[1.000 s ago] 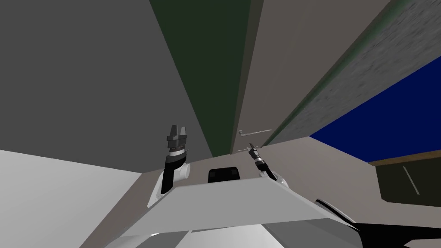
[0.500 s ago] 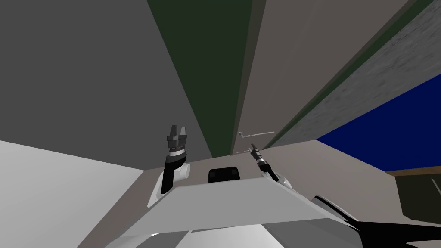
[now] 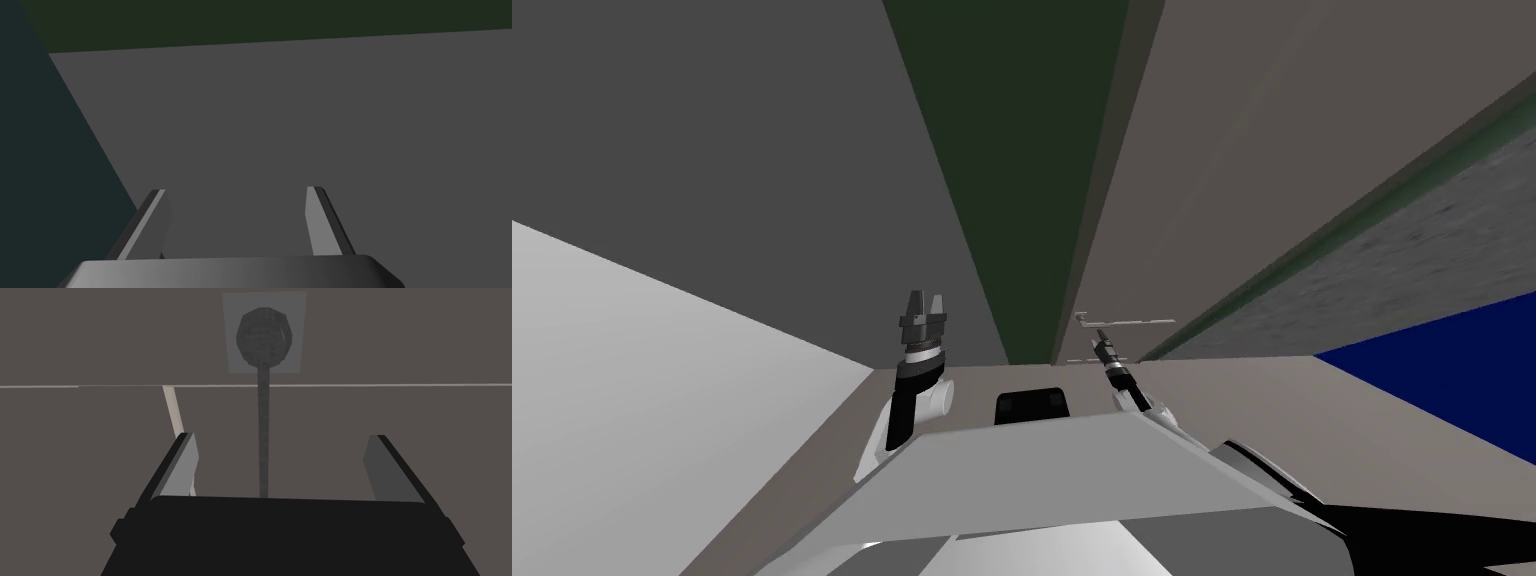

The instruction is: Pull the door open

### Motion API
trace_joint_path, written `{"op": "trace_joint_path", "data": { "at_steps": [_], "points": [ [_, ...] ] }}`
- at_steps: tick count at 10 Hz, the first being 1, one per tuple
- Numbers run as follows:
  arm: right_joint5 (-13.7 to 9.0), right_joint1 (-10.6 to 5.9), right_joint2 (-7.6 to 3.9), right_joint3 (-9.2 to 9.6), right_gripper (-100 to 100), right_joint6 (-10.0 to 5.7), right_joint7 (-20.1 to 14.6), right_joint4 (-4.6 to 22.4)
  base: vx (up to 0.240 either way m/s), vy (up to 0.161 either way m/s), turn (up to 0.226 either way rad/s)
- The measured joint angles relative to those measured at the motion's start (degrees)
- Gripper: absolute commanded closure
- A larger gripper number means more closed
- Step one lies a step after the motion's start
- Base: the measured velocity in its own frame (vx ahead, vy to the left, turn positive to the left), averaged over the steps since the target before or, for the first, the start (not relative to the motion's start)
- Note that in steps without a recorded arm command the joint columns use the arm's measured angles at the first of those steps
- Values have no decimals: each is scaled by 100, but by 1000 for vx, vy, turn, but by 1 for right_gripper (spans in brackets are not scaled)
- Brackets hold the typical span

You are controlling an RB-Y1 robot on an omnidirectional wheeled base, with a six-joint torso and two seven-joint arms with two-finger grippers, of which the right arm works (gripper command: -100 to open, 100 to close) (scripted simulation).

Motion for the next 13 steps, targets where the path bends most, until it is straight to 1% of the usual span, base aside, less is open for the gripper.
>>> {"op": "trace_joint_path", "data": {
  "at_steps": [1, 2, 4, 5, 6, 11, 12, 13],
  "points": [
    [-42, -61, 65, -101, -100, 67, 83, 42, 27, -86, 211],
    [-82, -137, 125, -199, -100, 119, 153, 114, 20, -98, 348],
    [-190, -300, 288, -458, -100, 261, 346, 252, 20, -93, 277],
    [-231, -414, 366, -564, -100, 288, 417, 397, 8, -46, 59],
    [-235, -429, 373, -575, 100, 292, 432, 415, 0, 5, -53],
    [-236, -404, 352, -574, 100, 302, 420, 411, -1, 6, -6],
    [-236, -404, 353, -574, 100, 302, 421, 411, -101, -11, 96],
    [-230, -381, 302, -552, 100, 278, 388, 391, -173, -30, 136]
  ]
}}
